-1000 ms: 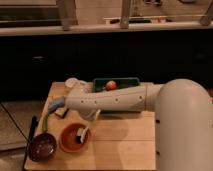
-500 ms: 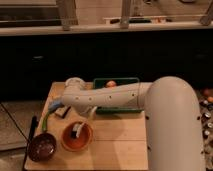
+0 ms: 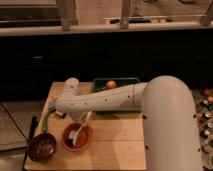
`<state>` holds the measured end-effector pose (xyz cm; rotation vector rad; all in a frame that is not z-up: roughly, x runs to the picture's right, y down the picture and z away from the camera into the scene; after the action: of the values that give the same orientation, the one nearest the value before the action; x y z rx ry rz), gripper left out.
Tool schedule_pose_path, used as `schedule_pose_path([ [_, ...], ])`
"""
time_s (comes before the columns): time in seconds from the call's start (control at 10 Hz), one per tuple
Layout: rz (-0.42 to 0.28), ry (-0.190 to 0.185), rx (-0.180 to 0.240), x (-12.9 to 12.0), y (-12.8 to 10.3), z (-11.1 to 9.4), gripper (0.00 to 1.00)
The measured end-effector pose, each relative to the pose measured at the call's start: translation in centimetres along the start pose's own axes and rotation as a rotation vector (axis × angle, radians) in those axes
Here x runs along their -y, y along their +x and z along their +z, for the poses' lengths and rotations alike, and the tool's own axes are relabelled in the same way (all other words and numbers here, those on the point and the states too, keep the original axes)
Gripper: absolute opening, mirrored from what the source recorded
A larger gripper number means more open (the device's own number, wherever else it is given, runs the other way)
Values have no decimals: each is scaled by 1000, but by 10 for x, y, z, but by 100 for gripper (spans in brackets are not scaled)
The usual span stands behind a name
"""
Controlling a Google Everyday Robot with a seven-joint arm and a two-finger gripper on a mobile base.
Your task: Wipe red bowl with brush
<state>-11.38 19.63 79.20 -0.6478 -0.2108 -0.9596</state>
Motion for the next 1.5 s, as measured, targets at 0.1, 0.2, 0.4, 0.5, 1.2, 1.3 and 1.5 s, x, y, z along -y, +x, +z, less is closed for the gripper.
schedule_pose_path([
  [0.1,20,-7,-6,-8,9,2,0],
  [0.2,44,-14,-13,-17,22,4,0],
  [0.4,79,-18,-27,-27,44,5,0],
  [0.5,84,-17,-29,-27,49,5,0],
  [1.2,2,-14,-16,19,4,3,0],
  [1.3,7,-19,-15,18,4,4,0],
  [1.5,31,-29,-21,7,15,6,0],
])
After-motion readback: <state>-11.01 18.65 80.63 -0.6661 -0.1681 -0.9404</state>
